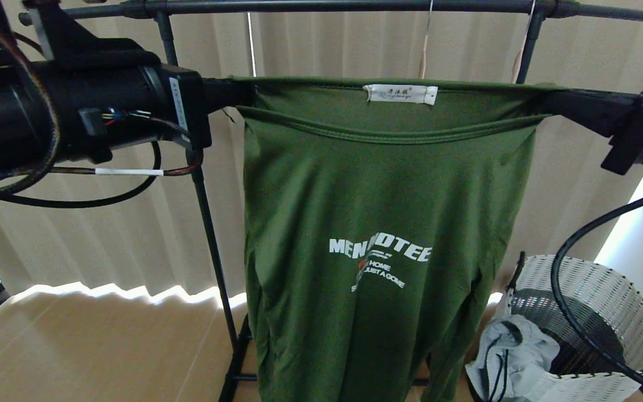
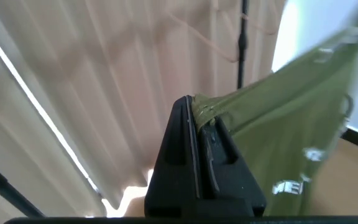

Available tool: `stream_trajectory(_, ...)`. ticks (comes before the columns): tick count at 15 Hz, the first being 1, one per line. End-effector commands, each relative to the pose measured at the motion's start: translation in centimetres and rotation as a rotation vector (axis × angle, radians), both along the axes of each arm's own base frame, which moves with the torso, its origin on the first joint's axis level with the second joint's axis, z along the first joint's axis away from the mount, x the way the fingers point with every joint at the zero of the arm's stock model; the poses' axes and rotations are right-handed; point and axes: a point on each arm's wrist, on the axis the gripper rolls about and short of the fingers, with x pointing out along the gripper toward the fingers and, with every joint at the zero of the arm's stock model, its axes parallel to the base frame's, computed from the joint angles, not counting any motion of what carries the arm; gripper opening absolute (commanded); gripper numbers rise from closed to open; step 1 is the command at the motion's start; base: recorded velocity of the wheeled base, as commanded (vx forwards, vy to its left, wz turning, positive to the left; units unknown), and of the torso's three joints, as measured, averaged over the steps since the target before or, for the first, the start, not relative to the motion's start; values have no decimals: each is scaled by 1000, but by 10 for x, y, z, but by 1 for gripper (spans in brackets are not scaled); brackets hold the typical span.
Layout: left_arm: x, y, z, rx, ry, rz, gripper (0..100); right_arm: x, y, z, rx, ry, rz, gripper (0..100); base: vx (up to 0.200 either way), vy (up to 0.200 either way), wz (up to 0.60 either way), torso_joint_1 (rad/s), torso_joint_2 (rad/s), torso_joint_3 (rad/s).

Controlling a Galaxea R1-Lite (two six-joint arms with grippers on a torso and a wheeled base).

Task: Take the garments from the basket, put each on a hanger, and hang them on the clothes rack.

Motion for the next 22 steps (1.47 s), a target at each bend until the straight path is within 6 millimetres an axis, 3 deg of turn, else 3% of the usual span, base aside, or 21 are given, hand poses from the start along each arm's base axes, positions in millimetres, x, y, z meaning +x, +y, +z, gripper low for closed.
stream_trajectory(1,17,-9,-11,19,39,20,0,-24,-8,-3,-5,-9,6,0,0,0,0,0,0,0)
stream_trajectory(4,14,-9,-12,21,39,16,0,-26,-8,-11,-50,-12,6,0,0,0,0,0,0,0)
stream_trajectory(13,14,-10,-8,18,28,19,0,-35,-11,-5,-38,-39,10,0,0,0,0,0,0,0)
stream_trajectory(16,22,-12,0,7,8,36,0,-52,-11,-3,-34,-43,44,0,0,0,0,0,0,0)
stream_trajectory(19,50,-27,3,1,-4,151,0,-75,-12,-2,-33,-21,138,0,0,0,0,0,0,0)
stream_trajectory(22,57,-31,7,-17,-15,166,0,-78,-12,-6,-38,-14,188,0,0,0,0,0,0,0)
